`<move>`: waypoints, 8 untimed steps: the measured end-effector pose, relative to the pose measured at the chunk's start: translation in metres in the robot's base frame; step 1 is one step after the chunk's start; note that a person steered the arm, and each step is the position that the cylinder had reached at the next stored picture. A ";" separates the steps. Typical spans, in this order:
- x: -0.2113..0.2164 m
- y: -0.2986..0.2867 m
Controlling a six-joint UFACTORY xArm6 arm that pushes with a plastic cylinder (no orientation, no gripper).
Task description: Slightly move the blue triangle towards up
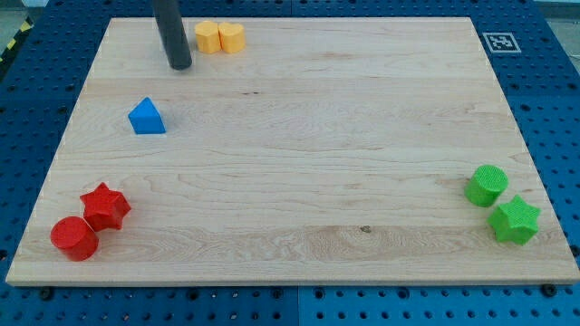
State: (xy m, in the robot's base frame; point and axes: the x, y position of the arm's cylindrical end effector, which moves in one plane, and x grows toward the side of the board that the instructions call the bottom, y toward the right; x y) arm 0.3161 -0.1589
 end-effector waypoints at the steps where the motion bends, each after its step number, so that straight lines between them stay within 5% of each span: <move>1: 0.052 0.028; 3: 0.144 0.048; 5: 0.137 -0.024; 8: 0.120 -0.029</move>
State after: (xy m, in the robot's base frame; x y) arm 0.4365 -0.1880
